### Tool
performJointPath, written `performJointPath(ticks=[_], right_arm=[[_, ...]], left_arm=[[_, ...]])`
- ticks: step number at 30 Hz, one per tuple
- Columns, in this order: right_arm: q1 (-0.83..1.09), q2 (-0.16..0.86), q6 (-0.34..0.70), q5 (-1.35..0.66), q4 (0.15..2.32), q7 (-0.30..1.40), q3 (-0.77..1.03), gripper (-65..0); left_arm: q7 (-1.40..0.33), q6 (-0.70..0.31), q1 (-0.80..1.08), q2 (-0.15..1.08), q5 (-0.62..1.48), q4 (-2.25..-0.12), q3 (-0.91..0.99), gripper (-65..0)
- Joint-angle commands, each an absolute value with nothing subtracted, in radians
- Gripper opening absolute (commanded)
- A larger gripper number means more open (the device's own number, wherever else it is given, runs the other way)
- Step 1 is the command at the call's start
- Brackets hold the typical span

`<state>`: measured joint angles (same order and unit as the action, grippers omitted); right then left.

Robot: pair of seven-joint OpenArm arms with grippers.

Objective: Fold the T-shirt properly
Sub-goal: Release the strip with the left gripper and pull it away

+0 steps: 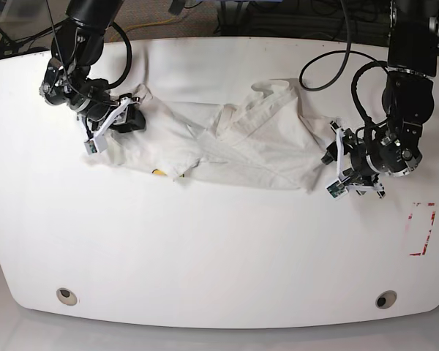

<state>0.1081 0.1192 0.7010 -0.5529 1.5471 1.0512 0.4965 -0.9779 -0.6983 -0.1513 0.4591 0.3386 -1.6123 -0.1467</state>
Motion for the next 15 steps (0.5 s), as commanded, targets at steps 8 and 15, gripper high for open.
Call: performJointPath(ticks=[8,15], right_arm=[[0.108,0.07,0.698,-0.541,1.801,1.168,0.456,-20.8],[0.105,0.077,0.698,-0.685,1.842,1.173,0.282,-15.2]], left_arm=[[-0.97,-0.698,-0.076,0.469,0.568,-1.748,0.056,-38.9],[-0.989,-0.698,-0.044,0.476,0.677,-1.653,0.306,-38.8]])
